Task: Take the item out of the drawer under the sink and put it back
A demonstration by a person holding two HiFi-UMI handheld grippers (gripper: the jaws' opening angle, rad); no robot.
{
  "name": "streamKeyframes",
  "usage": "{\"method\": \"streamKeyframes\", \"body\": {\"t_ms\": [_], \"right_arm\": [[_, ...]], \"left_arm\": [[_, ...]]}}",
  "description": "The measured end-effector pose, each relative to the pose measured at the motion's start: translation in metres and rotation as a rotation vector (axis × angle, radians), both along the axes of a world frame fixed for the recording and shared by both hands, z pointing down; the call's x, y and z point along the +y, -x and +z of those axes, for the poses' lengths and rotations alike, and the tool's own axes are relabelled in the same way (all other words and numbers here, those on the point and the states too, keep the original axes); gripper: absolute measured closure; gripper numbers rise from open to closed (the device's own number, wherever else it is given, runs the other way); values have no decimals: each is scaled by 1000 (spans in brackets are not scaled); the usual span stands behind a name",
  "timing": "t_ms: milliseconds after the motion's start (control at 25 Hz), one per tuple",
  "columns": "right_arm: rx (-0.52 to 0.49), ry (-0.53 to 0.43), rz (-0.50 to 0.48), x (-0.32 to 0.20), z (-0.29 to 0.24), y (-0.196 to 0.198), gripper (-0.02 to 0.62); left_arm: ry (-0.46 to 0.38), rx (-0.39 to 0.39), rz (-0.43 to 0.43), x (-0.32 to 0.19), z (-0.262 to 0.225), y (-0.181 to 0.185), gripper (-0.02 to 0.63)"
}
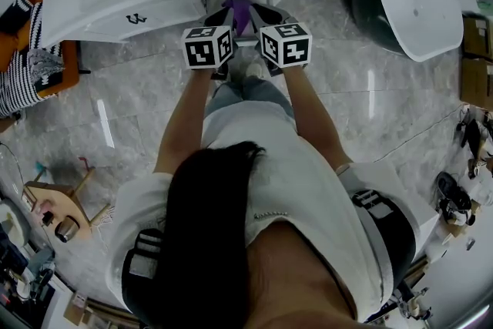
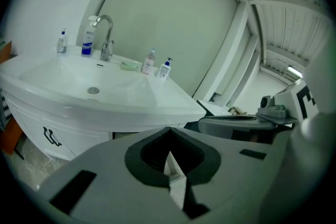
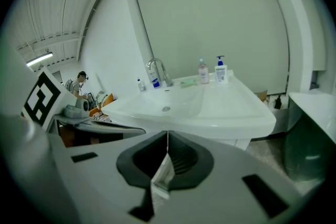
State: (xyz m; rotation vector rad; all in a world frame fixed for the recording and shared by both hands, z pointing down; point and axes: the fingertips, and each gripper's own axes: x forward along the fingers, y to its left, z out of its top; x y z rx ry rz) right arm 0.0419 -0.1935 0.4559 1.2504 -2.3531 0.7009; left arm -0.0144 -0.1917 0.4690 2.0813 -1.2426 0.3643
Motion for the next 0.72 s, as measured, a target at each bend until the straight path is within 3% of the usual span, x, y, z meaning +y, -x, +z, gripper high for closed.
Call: {"method": "streamKeyframes", "body": {"t_ms": [200, 720], "right_arm": [[5, 1, -6, 0, -1, 2, 577], [35, 70, -13, -3, 28, 1, 574]], "left_arm": [[4, 42, -26, -2, -1, 1, 603], [60, 1, -68, -6, 25, 11, 603]]}}
